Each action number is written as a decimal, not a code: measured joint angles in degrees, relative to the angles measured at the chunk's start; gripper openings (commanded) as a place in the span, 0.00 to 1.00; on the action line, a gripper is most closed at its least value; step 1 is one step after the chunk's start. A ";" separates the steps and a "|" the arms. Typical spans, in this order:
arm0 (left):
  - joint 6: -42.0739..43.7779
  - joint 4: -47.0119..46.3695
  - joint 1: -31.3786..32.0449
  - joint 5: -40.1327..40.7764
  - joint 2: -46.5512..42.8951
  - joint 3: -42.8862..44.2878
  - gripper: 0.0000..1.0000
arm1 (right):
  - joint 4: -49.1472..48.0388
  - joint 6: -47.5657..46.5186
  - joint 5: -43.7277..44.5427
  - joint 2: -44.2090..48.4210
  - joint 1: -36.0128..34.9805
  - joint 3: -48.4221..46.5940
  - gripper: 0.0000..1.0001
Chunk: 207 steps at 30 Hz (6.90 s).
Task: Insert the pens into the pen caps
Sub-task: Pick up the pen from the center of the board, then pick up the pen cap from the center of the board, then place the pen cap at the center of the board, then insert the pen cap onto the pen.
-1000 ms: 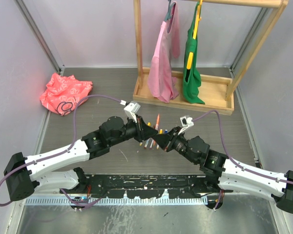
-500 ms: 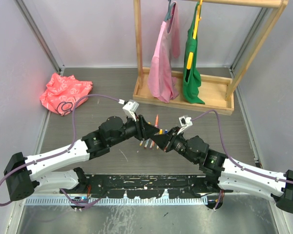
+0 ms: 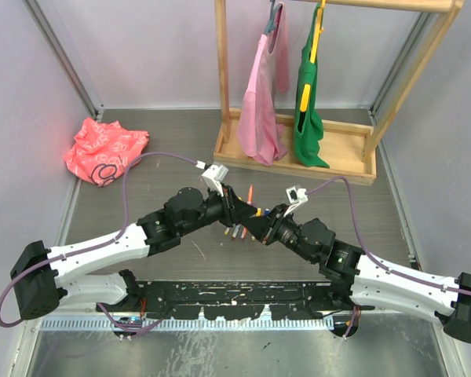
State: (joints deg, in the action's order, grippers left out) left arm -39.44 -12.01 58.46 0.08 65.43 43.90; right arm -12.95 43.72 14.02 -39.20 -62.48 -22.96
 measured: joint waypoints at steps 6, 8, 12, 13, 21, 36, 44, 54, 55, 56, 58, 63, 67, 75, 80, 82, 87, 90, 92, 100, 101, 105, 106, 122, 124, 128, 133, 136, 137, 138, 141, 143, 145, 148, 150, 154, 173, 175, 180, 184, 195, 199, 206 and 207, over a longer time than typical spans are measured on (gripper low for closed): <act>0.50 0.94 0.04 0.68 -0.33 0.02 0.00 | -0.37 -0.02 0.04 -0.90 0.09 0.00 0.27; 0.94 2.12 0.17 1.27 -0.92 0.13 0.00 | -0.48 0.02 0.00 -1.09 0.04 0.00 0.37; 3.02 6.82 0.31 3.91 -2.97 1.22 0.00 | -0.31 -0.11 0.70 -1.14 0.00 -0.02 0.47; 3.69 8.48 0.31 5.07 -3.65 1.70 0.00 | -0.28 -0.33 0.98 -1.07 0.00 -0.11 0.48; 8.04 22.60 -1.20 15.39 -14.34 2.60 0.00 | 5.90 -4.74 4.33 -2.75 0.04 -4.35 0.50; 12.17 51.06 -26.16 10.84 -22.75 7.19 0.00 | 17.90 -10.56 2.10 -34.75 3.80 -26.34 0.50; 18.80 56.68 -30.40 2.43 -25.31 10.23 0.00 | 21.66 -11.13 -4.94 -54.25 7.78 -42.49 0.46; 27.04 60.04 -30.42 0.74 -36.44 10.23 0.00 | 32.06 -13.86 -7.19 -74.75 11.19 -65.18 0.46; 27.26 60.33 -30.42 0.76 -36.94 10.21 0.00 | 32.81 -13.97 -7.17 -76.35 11.41 -66.95 0.46; 27.45 60.57 -30.40 0.81 -37.38 10.21 0.00 | 33.68 -14.10 -7.06 -77.72 11.72 -68.48 0.46; 27.98 61.02 -30.40 1.25 -38.51 10.21 0.00 | 35.17 -14.34 -6.71 -80.02 12.13 -70.88 0.45; 28.35 61.79 -30.40 1.62 -39.58 10.21 0.00 | 39.17 -15.30 -5.75 -85.88 12.94 -78.29 0.45; 28.33 61.83 -30.42 1.64 -39.60 9.97 0.00 | 42.03 -16.04 -4.94 -90.44 13.25 -85.29 0.45; 28.26 61.99 -30.42 1.88 -41.05 8.22 0.00 | 46.53 -16.96 -1.27 -95.49 13.62 -91.89 0.43; 28.20 61.99 -30.40 2.08 -41.16 7.91 0.00 | 48.37 -17.77 -0.42 -97.55 13.86 -94.14 0.40; 28.17 61.99 -30.40 2.08 -41.16 7.80 0.00 | 48.70 -18.16 -0.46 -98.49 13.86 -95.17 0.39; 28.17 61.96 -30.40 2.08 -41.27 7.56 0.00 | 49.81 -18.69 -0.63 -100.78 13.99 -98.18 0.36; 28.17 61.99 -30.40 2.14 -41.48 7.48 0.00 | 50.56 -18.99 -0.66 -101.53 14.14 -98.79 0.33; 28.17 61.96 -30.40 2.21 -41.57 7.48 0.00 | 51.21 -19.12 -0.66 -101.70 14.23 -98.88 0.30; 28.15 61.96 -30.40 2.29 -41.83 7.28 0.00 | 52.02 -19.63 -2.25 -101.96 14.34 -99.56 0.28; 28.17 61.96 -30.42 2.29 -41.83 7.28 0.00 | 52.04 -19.63 -2.43 -101.96 14.36 -99.60 0.29; 28.17 61.96 -30.40 2.34 -41.83 7.28 0.00 | 52.15 -19.63 -3.45 -102.20 14.75 -100.00 0.31; 28.17 61.96 -30.40 2.38 -41.83 7.28 0.00 | 52.17 -19.63 -3.67 -102.42 14.84 -100.37 0.31; 28.15 61.96 -30.42 2.99 -42.05 7.26 0.00 | 54.10 -19.82 -5.86 -105.59 15.41 -105.94 0.08; 28.17 61.96 -30.40 3.13 -42.05 7.23 0.00 | 53.35 -19.91 -6.01 -105.35 15.43 -105.28 0.05; 28.13 61.99 -30.40 3.21 -42.05 7.04 0.00 | 47.10 -20.70 -6.91 -100.32 15.43 -95.78 0.01; 28.13 61.96 -30.40 3.37 -42.05 7.02 0.00 | 40.72 -21.73 -8.20 -88.48 15.37 -79.03 0.00; 28.13 61.96 -30.40 3.37 -42.05 7.04 0.00 | 38.53 -22.23 -8.26 -80.15 15.34 -72.08 0.00; 28.15 61.99 -30.42 3.37 -41.97 7.06 0.00 | 37.75 -22.40 -8.07 -76.81 15.34 -69.61 0.00; 28.15 61.99 -30.40 3.32 -41.88 7.08 0.00 | 36.94 -22.43 -7.80 -73.31 15.34 -66.99 0.00; 28.13 62.01 -30.42 2.67 -41.09 7.39 0.00 | 35.28 -22.43 -6.71 -63.06 15.32 -58.53 0.00; 27.98 61.99 -30.42 1.70 -40.35 7.72 0.00 | 34.75 -22.34 -5.66 -56.11 15.32 -52.04 0.00; 27.71 61.68 -30.42 0.48 -39.67 7.91 0.00 | 35.19 -21.79 -4.13 -50.12 15.34 -46.25 0.00; 27.02 61.22 -30.40 -0.68 -38.88 8.02 0.00 | 38.64 -19.47 -0.31 -41.53 15.34 -38.38 0.00; 26.82 60.85 -30.42 -0.96 -38.56 8.02 0.00 | 41.48 -17.53 2.03 -37.62 15.34 -35.30 0.00; 26.80 60.26 -30.40 -1.11 -38.25 7.78 0.00 | 45.72 -12.52 6.36 -31.17 15.74 -28.15 0.00; 26.80 60.04 -30.40 -1.99 -36.94 7.28 0.00 | 46.95 -9.94 1.01 -43.98 21.20 -22.53 0.02; 26.80 60.02 -30.40 -1.99 -36.94 7.26 0.00 | 46.01 -10.23 -0.76 -44.52 21.75 -22.01 0.02; 26.80 59.89 -30.42 -2.01 -36.94 7.26 0.00 | 43.98 -10.73 -4.24 -45.03 23.15 -20.87 0.13; 26.80 59.84 -30.42 -2.05 -36.92 7.26 0.00 | 43.39 -10.88 -6.08 -44.94 24.11 -20.63 0.22; 26.80 59.84 -30.42 -2.10 -36.92 7.26 0.00 | 43.98 -11.87 -6.67 -45.97 24.33 -21.55 0.32; 26.82 59.82 -30.42 -2.10 -36.89 7.23 0.00 | 44.04 -11.91 -6.95 -46.07 24.33 -21.70 0.34; 26.80 59.80 -30.42 -2.38 -36.87 7.13 0.00 | 44.63 -12.17 -6.78 -46.29 24.35 -21.94 0.18; 26.80 59.80 -30.42 -2.49 -36.87 7.13 0.00 | 44.76 -12.22 -6.60 -46.29 24.35 -21.94 0.15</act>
State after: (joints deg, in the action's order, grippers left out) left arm -12.64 47.79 28.03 -2.42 28.56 51.03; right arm 31.81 31.51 7.42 -85.49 -38.13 -44.91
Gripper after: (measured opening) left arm 0.086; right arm 0.223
